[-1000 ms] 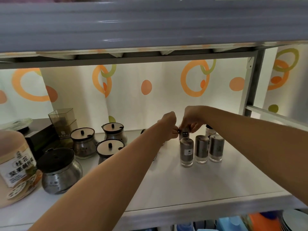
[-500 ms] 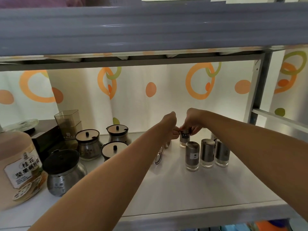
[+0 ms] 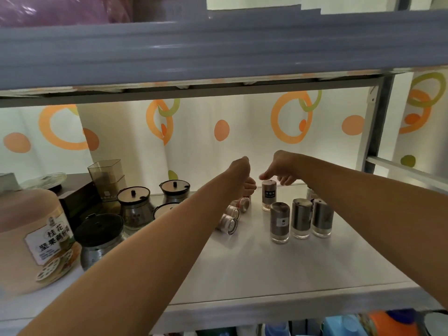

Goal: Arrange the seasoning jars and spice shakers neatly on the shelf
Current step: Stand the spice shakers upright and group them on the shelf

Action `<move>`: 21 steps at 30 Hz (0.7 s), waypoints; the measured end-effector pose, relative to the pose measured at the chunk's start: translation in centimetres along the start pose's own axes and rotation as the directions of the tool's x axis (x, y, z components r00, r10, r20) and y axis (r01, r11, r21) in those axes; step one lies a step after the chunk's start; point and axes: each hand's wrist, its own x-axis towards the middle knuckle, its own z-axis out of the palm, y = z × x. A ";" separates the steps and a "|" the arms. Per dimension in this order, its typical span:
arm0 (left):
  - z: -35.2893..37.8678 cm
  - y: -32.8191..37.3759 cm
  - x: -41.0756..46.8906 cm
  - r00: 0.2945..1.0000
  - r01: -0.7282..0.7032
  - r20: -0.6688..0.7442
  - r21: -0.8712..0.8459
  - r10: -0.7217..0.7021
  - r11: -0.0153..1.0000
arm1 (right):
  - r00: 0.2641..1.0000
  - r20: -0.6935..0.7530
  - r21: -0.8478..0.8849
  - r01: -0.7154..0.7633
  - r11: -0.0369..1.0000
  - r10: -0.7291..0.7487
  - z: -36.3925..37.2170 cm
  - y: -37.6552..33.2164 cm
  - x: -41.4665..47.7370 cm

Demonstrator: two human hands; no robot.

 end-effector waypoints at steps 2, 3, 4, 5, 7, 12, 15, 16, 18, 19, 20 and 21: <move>-0.8 0.9 -1.6 1.000 -0.020 -0.012 -0.014 0.019 1.000 | 0.999 -0.041 0.002 0.030 1.000 -0.030 -0.9 -0.7 -1.3; -1.2 1.3 -2.3 0.999 -0.035 -0.021 -0.021 0.035 0.999 | 0.997 -0.055 0.005 0.047 0.999 -0.047 -1.3 -1.1 -2.0; -1.7 1.7 -3.0 0.998 -0.054 -0.035 -0.026 0.053 0.998 | 0.996 -0.060 0.014 0.065 0.998 -0.064 -1.8 -1.6 -2.8; -2.1 1.9 -3.9 0.996 -0.073 -0.046 -0.025 0.072 0.997 | 0.995 -0.059 0.025 0.080 0.996 -0.079 -2.2 -2.2 -3.6; -2.9 2.4 -5.3 0.991 -0.118 -0.061 -0.027 0.116 0.993 | 0.993 -0.057 0.052 0.106 0.993 -0.103 -2.7 -3.2 -5.1; -4.5 2.7 -6.8 0.985 -0.121 -0.116 0.054 0.127 0.991 | 0.989 0.010 0.133 0.148 0.980 -0.150 -2.2 -5.5 -7.2; -5.6 2.6 -6.2 0.981 -0.039 -0.182 0.126 0.061 0.991 | 0.985 0.103 0.210 0.115 0.971 -0.138 -1.0 -6.8 -7.0; -6.0 2.5 -5.7 0.977 -0.031 -0.205 0.149 0.062 0.988 | 0.983 0.138 0.240 0.089 0.967 -0.125 -0.6 -7.2 -6.7; -6.5 2.8 -4.9 0.969 -0.015 -0.240 0.153 0.052 0.988 | 0.975 0.205 0.284 0.029 0.958 -0.091 0.4 -7.8 -5.9; -6.6 2.8 -4.4 0.965 0.005 -0.259 0.150 0.035 0.989 | 0.970 0.233 0.296 -0.003 0.955 -0.069 0.9 -8.0 -5.4; -6.5 2.9 -3.9 0.957 0.034 -0.290 0.151 0.011 0.988 | 0.965 0.258 0.301 -0.039 0.953 -0.042 1.4 -8.0 -4.9; -6.6 2.7 -3.0 0.958 0.041 -0.288 0.161 0.008 0.986 | 0.960 0.279 0.301 -0.077 0.950 -0.011 1.8 -8.0 -4.3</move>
